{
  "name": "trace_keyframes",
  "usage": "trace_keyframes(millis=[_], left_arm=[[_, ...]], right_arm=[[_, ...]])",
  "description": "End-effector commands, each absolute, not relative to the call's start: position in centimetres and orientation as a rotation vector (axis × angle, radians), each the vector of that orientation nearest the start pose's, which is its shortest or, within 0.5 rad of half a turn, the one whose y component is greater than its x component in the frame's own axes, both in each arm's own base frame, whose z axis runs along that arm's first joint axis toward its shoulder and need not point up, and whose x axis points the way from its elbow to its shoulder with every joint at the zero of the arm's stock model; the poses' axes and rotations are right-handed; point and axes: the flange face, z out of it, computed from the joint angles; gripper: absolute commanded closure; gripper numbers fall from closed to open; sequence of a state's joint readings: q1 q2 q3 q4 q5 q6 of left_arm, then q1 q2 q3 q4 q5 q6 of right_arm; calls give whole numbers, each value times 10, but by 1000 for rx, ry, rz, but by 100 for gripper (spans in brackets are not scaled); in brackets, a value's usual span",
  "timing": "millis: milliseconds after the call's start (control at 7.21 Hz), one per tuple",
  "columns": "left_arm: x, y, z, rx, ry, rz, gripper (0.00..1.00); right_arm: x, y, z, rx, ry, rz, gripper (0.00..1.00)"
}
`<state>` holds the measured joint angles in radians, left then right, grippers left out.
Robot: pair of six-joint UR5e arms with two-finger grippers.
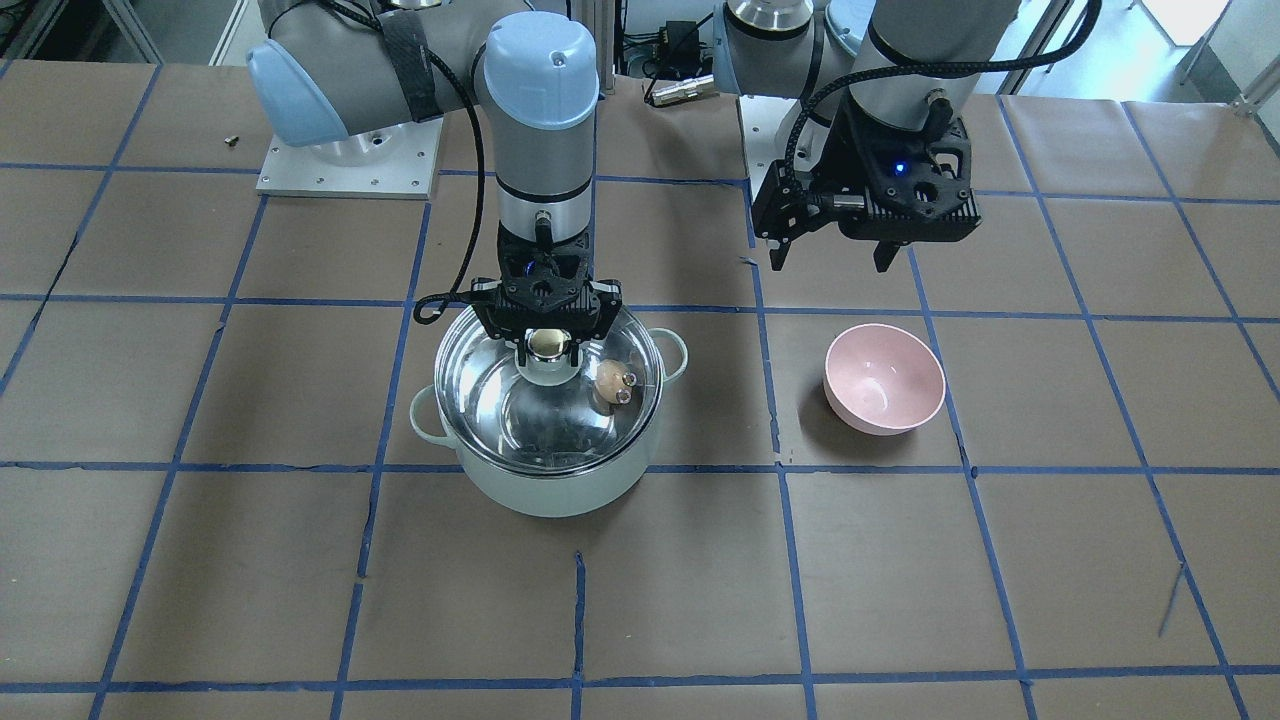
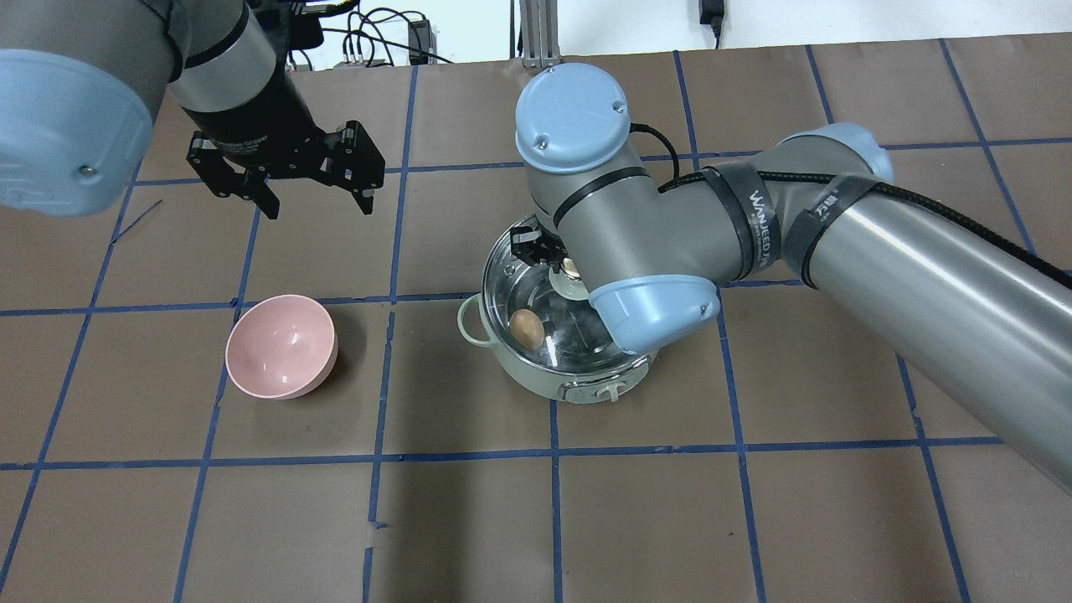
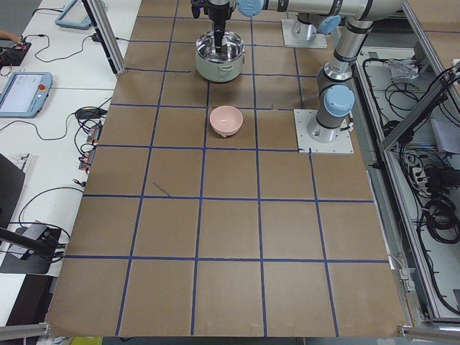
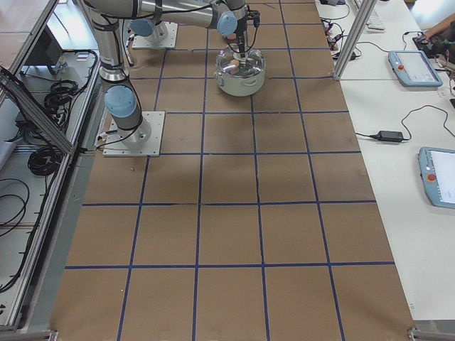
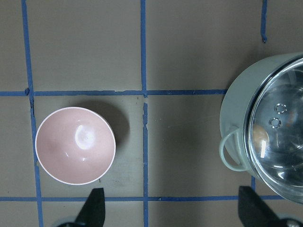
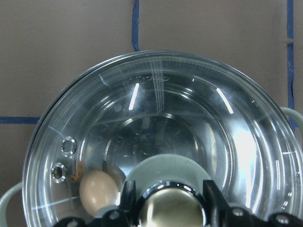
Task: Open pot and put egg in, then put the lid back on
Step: 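Carry the glass lid back and lower it onto the pot with the right gripper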
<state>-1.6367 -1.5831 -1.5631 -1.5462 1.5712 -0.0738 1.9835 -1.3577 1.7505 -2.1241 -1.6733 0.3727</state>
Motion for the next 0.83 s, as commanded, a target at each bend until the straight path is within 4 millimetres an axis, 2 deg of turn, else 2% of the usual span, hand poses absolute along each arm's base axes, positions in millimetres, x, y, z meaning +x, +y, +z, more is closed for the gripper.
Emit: trace_keyframes(millis=[0, 139, 277, 416, 554, 693], left_arm=[[-166, -489, 488, -14, 3143, -34, 0], [-166, -489, 488, -14, 3143, -34, 0], [-166, -490, 488, -22, 3146, -36, 0], [-166, -491, 488, -24, 3146, -33, 0], [-166, -491, 488, -22, 3146, -36, 0], [-166, -491, 488, -19, 3145, -36, 0]], right_arm=[[340, -472, 350, -46, 3160, -312, 0], [340, -473, 353, -43, 3157, -321, 0], [327, -483, 367, -25, 3154, -347, 0], [298, -495, 392, 22, 3147, -378, 0], [250, -494, 432, -28, 3164, -382, 0], [202, -485, 466, -7, 3176, -357, 0]])
